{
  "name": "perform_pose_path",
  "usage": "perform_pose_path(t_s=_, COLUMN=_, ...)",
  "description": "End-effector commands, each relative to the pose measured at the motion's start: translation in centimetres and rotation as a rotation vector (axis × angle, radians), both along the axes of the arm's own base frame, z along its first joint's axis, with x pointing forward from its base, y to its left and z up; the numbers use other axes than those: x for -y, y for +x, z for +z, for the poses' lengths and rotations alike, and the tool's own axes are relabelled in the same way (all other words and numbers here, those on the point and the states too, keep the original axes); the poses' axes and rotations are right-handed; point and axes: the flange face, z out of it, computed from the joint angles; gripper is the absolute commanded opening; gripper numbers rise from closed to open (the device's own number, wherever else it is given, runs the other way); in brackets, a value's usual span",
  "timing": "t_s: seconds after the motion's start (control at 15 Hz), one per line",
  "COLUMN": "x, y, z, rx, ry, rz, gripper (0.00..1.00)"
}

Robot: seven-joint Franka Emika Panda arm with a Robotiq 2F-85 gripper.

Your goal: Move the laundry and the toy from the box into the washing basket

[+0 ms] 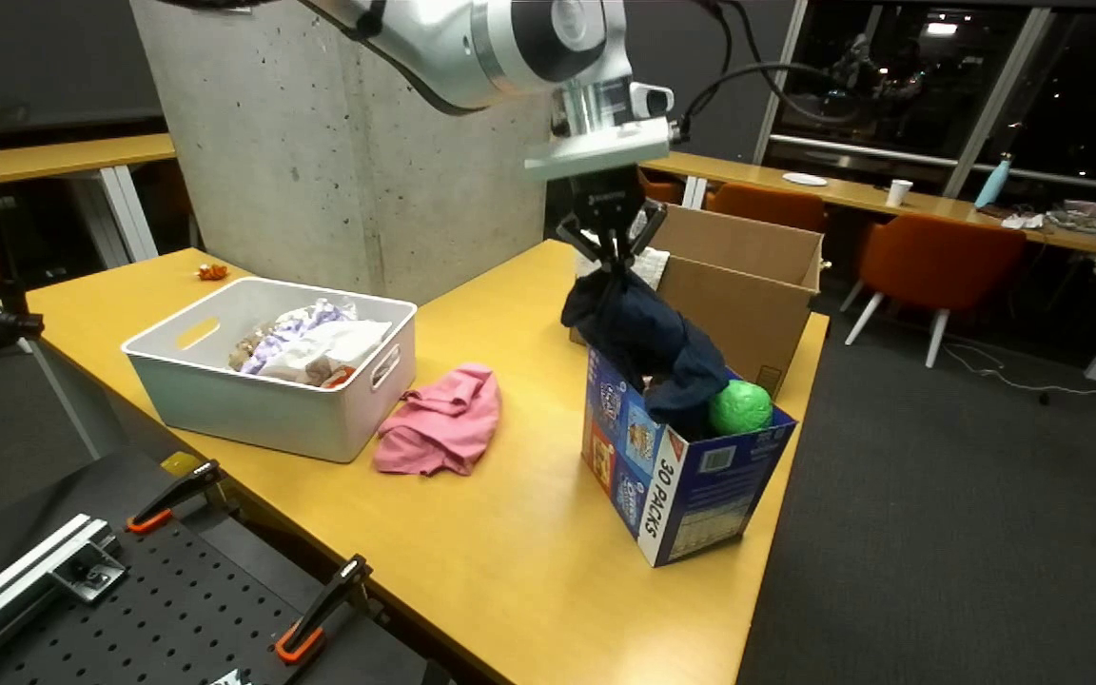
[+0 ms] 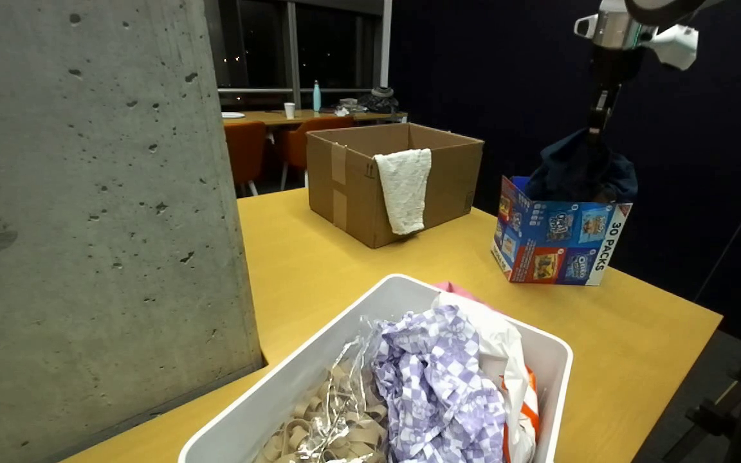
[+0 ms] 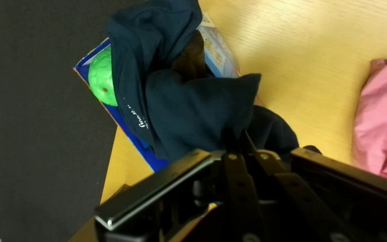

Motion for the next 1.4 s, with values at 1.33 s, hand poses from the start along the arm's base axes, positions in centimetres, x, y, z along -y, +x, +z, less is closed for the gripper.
perform_pose_path(t_s=1.33, x=-35.7, y=-5.5, z=-2.1, rx=-0.303, ry=-0.039, rz=0.363, gripper=0.01)
